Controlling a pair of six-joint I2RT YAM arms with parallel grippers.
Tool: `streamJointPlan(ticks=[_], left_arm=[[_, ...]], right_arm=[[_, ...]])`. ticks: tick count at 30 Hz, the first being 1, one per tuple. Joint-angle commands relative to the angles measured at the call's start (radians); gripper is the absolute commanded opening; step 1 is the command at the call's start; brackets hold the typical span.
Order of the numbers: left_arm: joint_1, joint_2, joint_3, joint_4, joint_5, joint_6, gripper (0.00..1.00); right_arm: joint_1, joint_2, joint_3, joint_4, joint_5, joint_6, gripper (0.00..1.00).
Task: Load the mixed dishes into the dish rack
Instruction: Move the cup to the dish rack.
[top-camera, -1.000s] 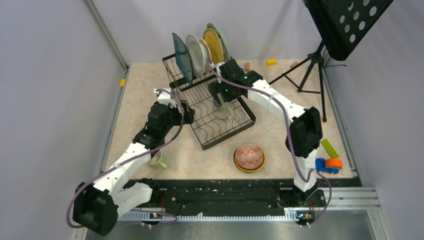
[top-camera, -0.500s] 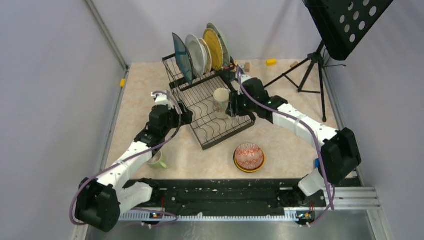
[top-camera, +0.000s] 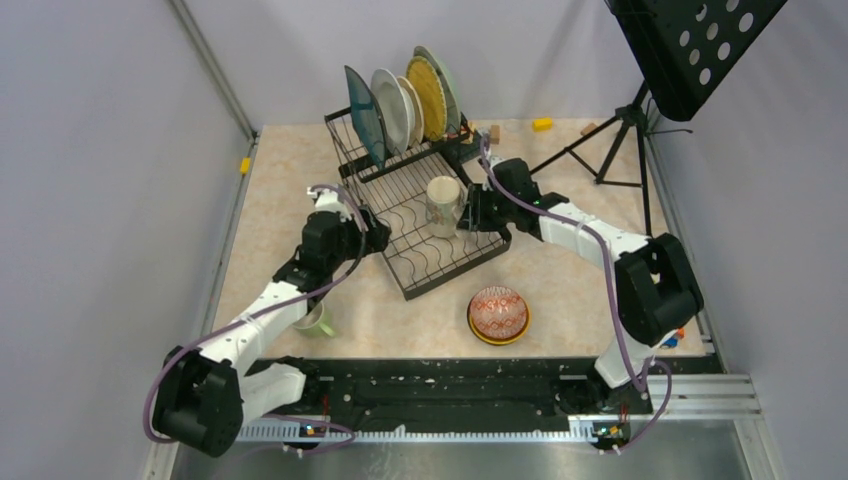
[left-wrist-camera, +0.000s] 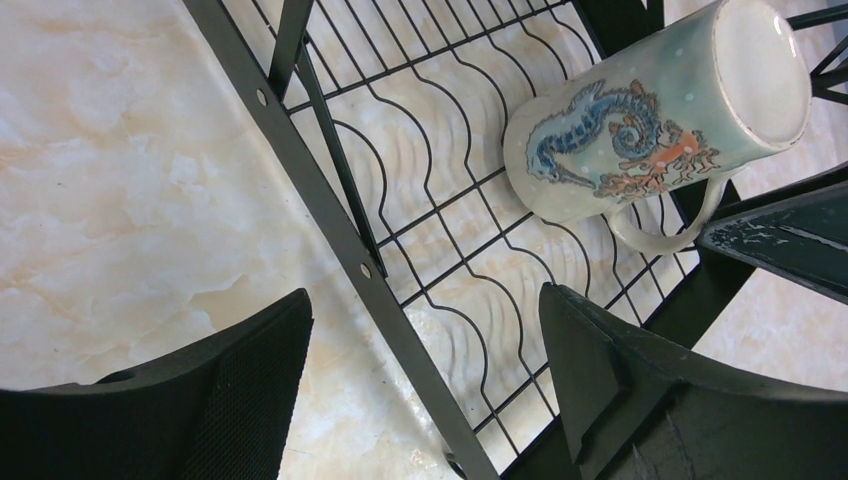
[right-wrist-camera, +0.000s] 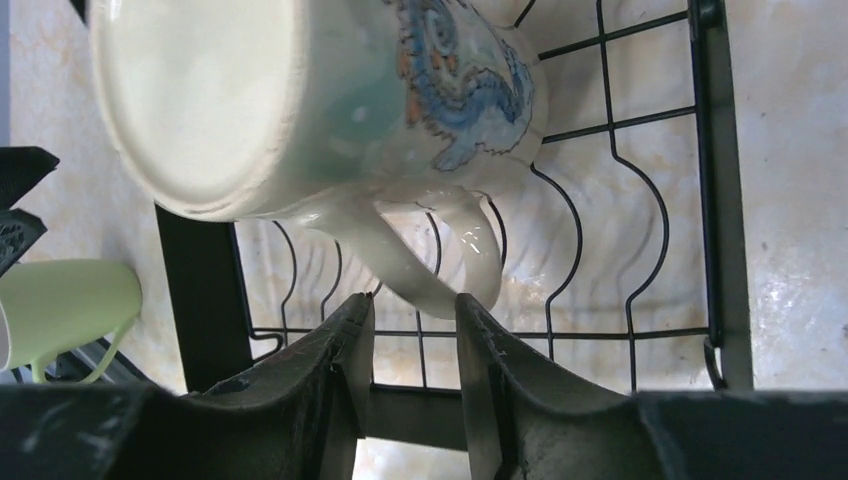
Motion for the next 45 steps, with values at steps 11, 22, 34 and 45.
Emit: streamJointPlan(ticks=[11,22,34,45], left_arm=[[0.011,0.024,0.006,0.066,0.081,0.014,0.87],[0.016,0.025,0.013,0.056,0.074,0.018,0.87],[0.019,0.024,0.005,0.046,0.069,0.017,0.87],[0.02,0.022,-0.003,0.047,0.068,0.017,0.87]], right_arm=[[-0.007,0.157,0.147,0.084,-0.172,-0.051,0.27],[0.01,0.229,0.128,0.415,-0.053,0.226,0.35],[0.038,0.338,0.175,0.578,0.153,0.344,0.34],[0.064,0.401,0.185,0.691,0.238,0.347,0.31]])
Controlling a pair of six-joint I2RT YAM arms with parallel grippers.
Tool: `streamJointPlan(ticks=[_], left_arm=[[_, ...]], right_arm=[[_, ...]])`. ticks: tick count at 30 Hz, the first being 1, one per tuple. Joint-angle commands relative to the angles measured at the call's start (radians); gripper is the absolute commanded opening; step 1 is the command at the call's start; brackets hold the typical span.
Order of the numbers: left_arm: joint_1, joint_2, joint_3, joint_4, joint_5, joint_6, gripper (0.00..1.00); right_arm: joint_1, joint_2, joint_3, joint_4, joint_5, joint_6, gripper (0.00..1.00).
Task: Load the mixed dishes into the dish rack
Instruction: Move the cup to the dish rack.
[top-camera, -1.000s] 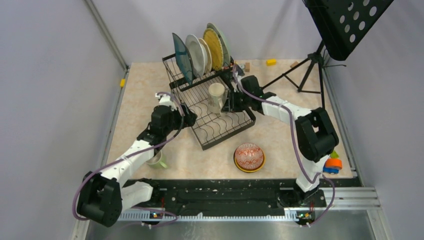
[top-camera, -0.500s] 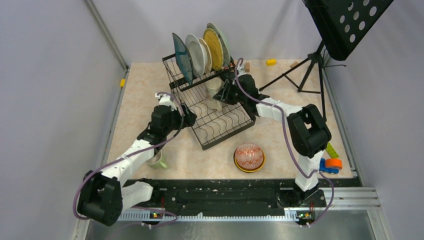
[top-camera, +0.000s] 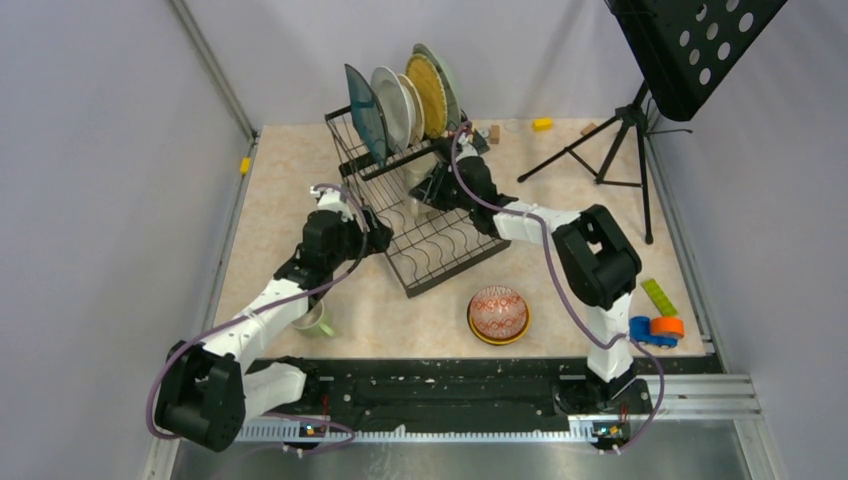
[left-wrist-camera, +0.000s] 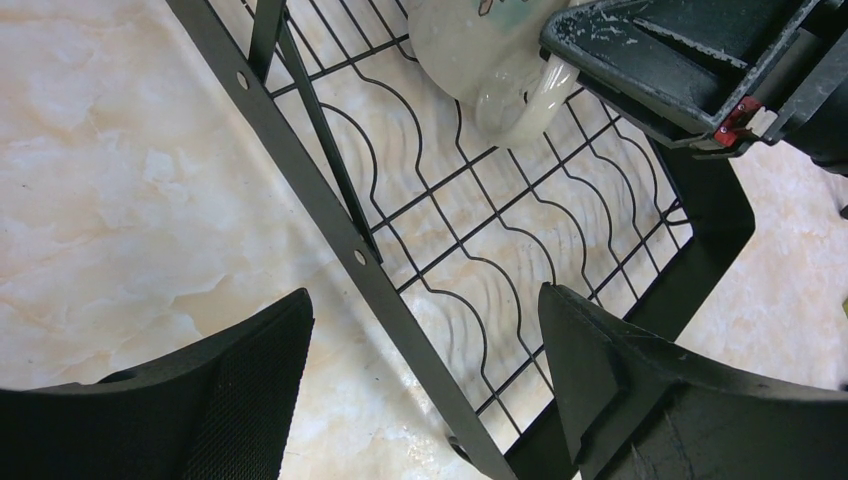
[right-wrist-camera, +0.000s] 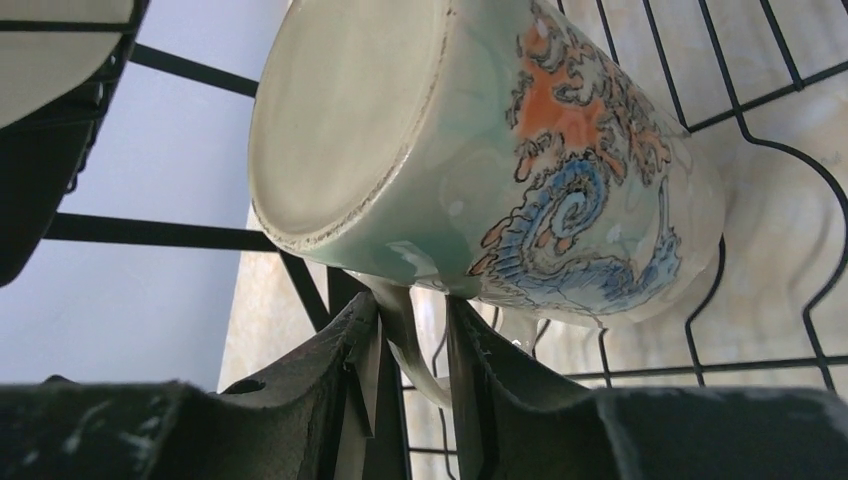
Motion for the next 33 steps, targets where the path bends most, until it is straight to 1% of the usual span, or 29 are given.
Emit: streamJointPlan(ticks=[1,3,5,8,10,13,16,18,21,23,25,27,29,33], left_arm=[[0.008,-0.003,0.0,0.034,0.009,0.009,0.87],[0.007,0.001,0.007,0.03,0.016,0.012,0.86],[0.007,-0.001,0.007,0.029,0.012,0.012,0.86],[0.007,-0.008,0.002,0.029,0.004,0.01,0.86],[0.007,-0.007,-0.003,0.029,0.003,0.01,0.86],[0.009,-0.004,-0.009,0.035,-0.001,0.007,0.85],[0.009,0.002,-0.008,0.038,0.001,0.006,0.83],[0.01,0.005,-0.009,0.044,0.005,0.008,0.83],[0.009,0.015,-0.004,0.049,0.016,0.014,0.81],[0.01,0.022,-0.004,0.053,0.028,0.014,0.79],[0.01,0.028,-0.003,0.058,0.039,0.014,0.78],[0.01,0.036,-0.005,0.061,0.044,0.015,0.77],[0.01,0.04,-0.004,0.059,0.05,0.019,0.75],[0.01,0.052,-0.007,0.052,0.047,0.029,0.73]], right_arm=[[-0.016,0.059,0.029,0.143,0.166,-0.021,0.31],[0.005,0.077,0.028,0.167,0.166,-0.022,0.32],[0.024,0.076,0.004,0.214,0.166,-0.023,0.37],[0.038,0.064,-0.018,0.234,0.166,-0.037,0.41],[0.039,0.05,-0.032,0.244,0.136,-0.041,0.48],[0.039,0.005,-0.073,0.28,0.107,-0.05,0.52],[0.039,-0.047,-0.107,0.269,0.082,-0.066,0.53],[0.038,-0.083,-0.152,0.272,0.091,-0.067,0.48],[0.03,-0.121,-0.197,0.26,0.109,-0.076,0.47],[0.017,-0.126,-0.214,0.269,0.085,-0.069,0.36],[0.009,-0.126,-0.231,0.302,0.07,-0.056,0.34],[0.001,-0.107,-0.218,0.286,0.071,-0.033,0.33],[-0.011,-0.065,-0.169,0.228,0.044,-0.009,0.31],[-0.014,-0.003,-0.14,0.274,0.028,0.044,0.24]])
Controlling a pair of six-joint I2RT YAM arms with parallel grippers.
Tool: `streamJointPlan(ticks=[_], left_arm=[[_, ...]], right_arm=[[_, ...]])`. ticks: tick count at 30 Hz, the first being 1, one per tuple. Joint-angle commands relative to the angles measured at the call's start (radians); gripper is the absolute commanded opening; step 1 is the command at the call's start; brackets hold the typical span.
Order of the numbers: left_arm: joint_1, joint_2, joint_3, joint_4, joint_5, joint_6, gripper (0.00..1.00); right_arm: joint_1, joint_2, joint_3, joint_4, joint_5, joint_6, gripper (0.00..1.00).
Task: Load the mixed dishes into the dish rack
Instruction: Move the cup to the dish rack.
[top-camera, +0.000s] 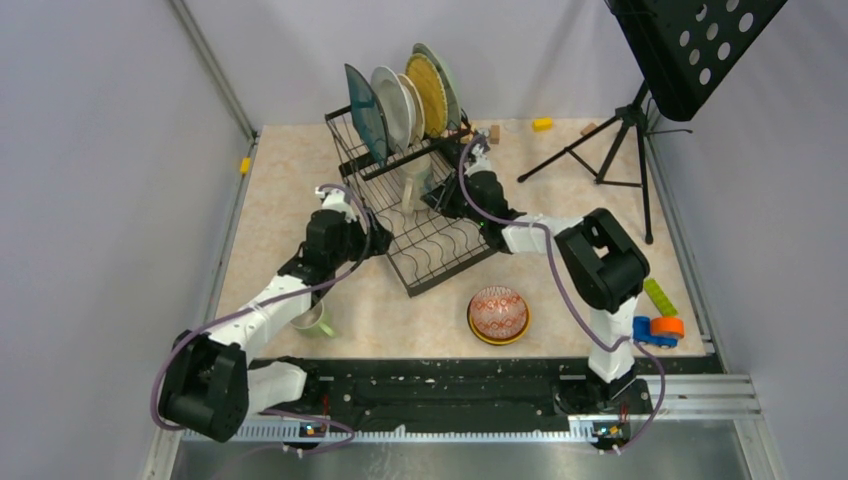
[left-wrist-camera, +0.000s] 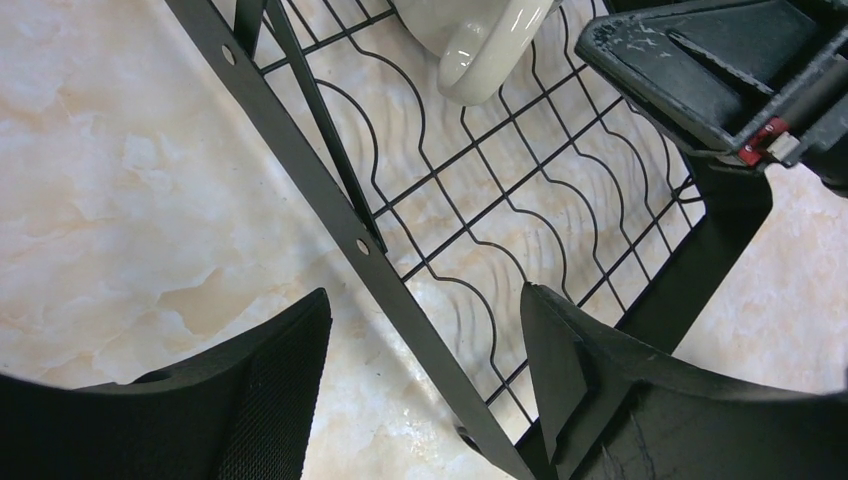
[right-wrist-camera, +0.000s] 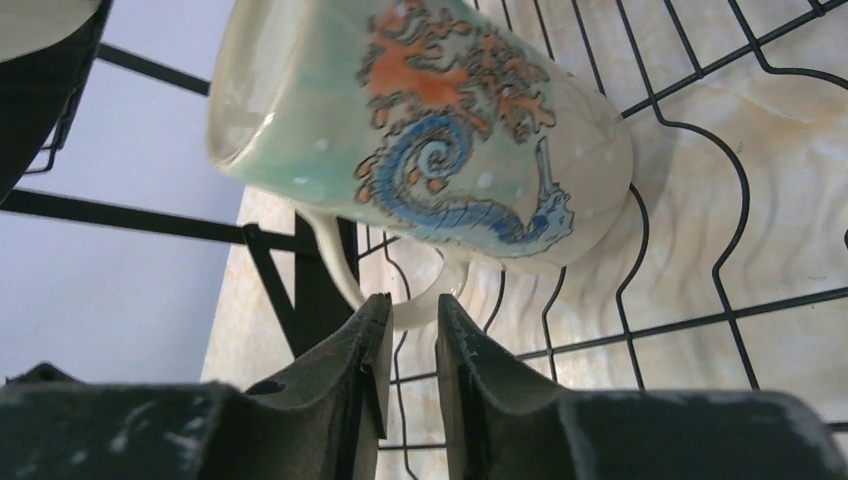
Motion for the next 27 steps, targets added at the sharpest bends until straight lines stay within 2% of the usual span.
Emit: streamJointPlan(ticks=[1,9,22,27], left_arm=[[0.004,0.013,-0.008,0.04,0.013,0.03,0.73],[0.006,0.049,0.002,0.041,0.046,0.038,0.73],[0.005,0.116,0.047,0.001,0.095,0.058,0.73],[0.005,0.106,0.042,-0.001,0.091,0.061,0.73]], right_arm=[[-0.009,0.062,0.067,0.058,-0.032,0.064,0.22],[0.019,0.149,0.146,0.059,0.005,0.068,0.24],[0.026,0.278,0.249,0.183,0.225,0.035,0.27],[0.025,0.33,0.35,0.155,0.215,0.031,0.32]])
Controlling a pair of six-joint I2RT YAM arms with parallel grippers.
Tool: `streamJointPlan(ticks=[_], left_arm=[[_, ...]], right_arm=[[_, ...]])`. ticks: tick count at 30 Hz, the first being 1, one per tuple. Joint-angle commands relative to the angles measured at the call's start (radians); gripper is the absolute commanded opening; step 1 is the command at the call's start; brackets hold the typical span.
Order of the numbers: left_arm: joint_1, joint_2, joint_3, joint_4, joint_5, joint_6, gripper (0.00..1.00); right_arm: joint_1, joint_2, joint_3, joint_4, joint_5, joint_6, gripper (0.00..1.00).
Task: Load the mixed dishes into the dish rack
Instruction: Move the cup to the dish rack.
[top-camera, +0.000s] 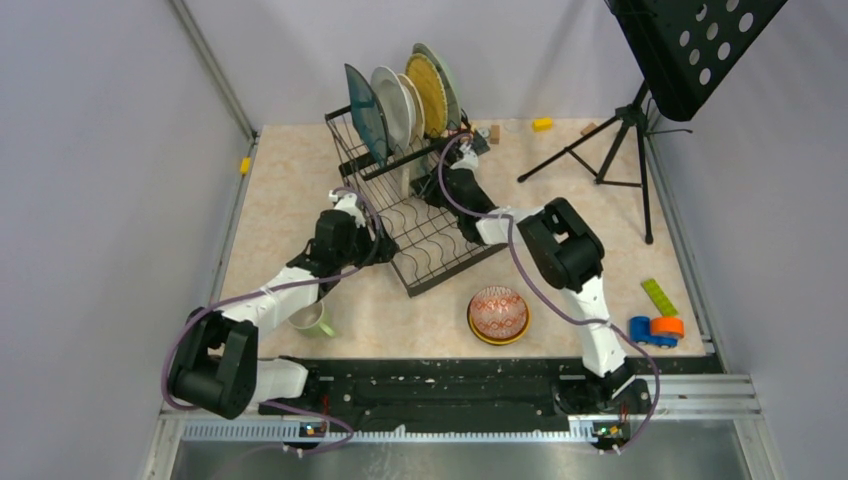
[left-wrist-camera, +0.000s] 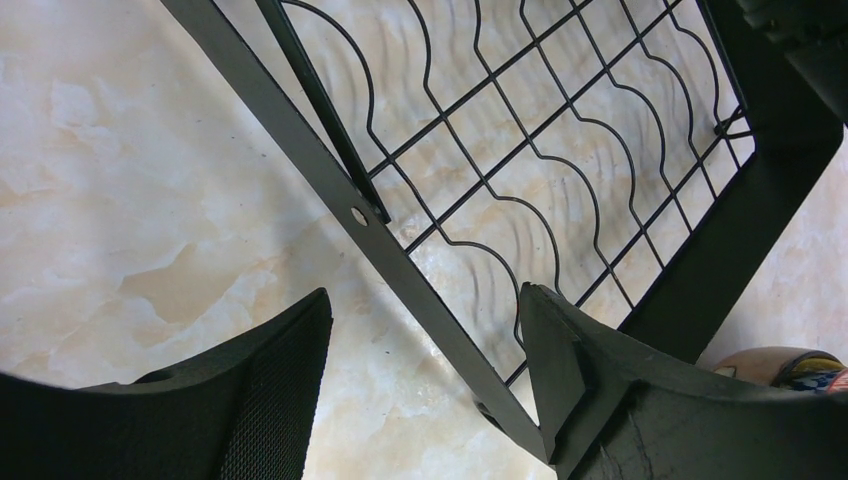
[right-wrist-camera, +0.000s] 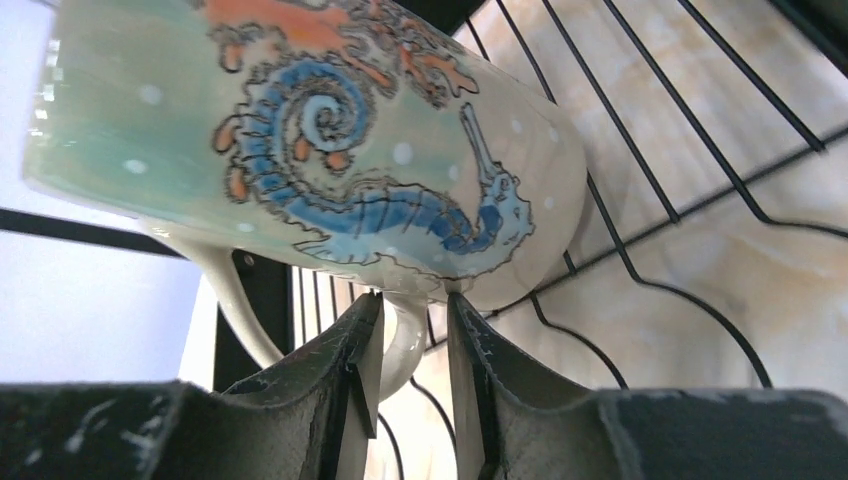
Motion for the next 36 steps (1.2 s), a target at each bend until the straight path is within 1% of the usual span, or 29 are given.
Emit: streamJointPlan(ticks=[1,7,15,20,24,26,28,30,32,35,36], left_arm=[[0.005,-0.01,0.033,0.008,0.012,0.015,0.73],[0.005,-0.022,0.034,0.004,0.011,0.013,0.73],[0.005,-0.043,0.043,-0.018,0.006,0.017,0.74],[0.006,-0.135,0.039,-0.033,-0.006,0.023,0.74],[0.005,-0.212,0.048,-0.074,-0.065,0.043,0.75],[0.005,-0.25,0.064,-0.146,-0.118,0.049,0.77],[0.005,-0.291,0.067,-0.21,-0.222,0.021,0.8],[0.005,-0.336,0.063,-0.27,-0.348,-0.03,0.85],[0.005,-0.384,0.056,-0.318,-0.442,-0.066,0.89],[0.005,-0.455,0.045,-0.38,-0.543,-0.097,0.97],[0.005,-0.479,0.047,-0.413,-0.567,-0.106,0.99]], right_arm=[[0.004,0.042,0.108,0.075,0.028,-0.005,0.32],[0.005,0.083,0.146,0.064,0.055,0.037,0.33],[0.008,0.131,0.215,0.026,0.047,0.06,0.35],[0.005,0.117,0.222,0.016,0.057,0.044,0.38],[-0.01,0.093,0.197,0.013,-0.008,0.05,0.38],[-0.008,0.048,0.135,0.058,-0.035,0.047,0.39],[-0.009,-0.002,0.065,0.1,-0.053,0.041,0.4],[-0.01,-0.053,0.024,0.081,-0.067,0.017,0.41],[-0.01,-0.092,-0.004,0.06,-0.084,-0.005,0.43],[-0.01,-0.13,-0.04,0.047,-0.142,0.002,0.44],[-0.01,-0.14,-0.059,0.047,-0.159,0.011,0.44]])
